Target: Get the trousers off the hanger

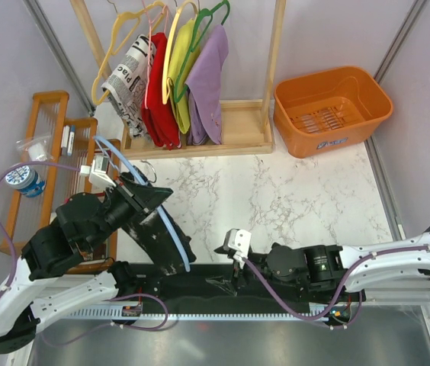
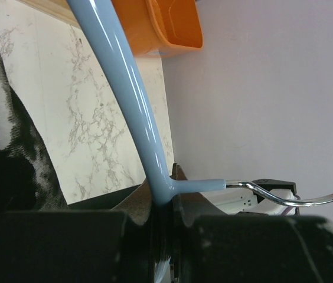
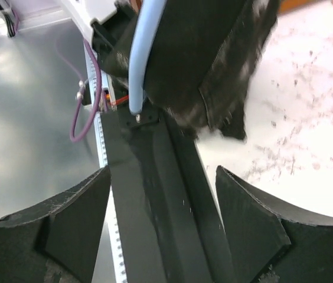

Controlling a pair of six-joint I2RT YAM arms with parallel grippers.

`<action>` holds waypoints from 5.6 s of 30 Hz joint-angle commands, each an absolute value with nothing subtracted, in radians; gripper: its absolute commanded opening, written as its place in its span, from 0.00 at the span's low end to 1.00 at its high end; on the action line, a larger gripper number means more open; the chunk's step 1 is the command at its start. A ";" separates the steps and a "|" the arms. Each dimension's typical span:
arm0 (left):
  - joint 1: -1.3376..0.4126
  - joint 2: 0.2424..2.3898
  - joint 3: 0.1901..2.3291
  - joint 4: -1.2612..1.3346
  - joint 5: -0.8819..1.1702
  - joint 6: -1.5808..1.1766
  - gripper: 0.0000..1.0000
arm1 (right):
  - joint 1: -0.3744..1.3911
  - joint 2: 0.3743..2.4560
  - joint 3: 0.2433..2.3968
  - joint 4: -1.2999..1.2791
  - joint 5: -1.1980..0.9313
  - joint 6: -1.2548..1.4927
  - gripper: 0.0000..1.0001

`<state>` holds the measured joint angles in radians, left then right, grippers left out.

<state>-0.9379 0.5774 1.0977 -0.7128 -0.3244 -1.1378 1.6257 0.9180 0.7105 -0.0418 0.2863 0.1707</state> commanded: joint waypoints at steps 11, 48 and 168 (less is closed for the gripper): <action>-0.939 0.603 1.313 -0.581 -0.304 -1.186 0.02 | 1.700 1.126 0.793 0.359 0.567 -0.052 0.83; -0.939 0.591 1.227 -0.367 -0.106 -1.365 0.02 | 1.697 1.132 0.738 0.725 0.802 -0.083 0.48; -0.939 0.305 1.042 -0.827 -0.400 -1.196 0.02 | 1.661 1.210 1.738 0.483 1.083 -0.463 0.00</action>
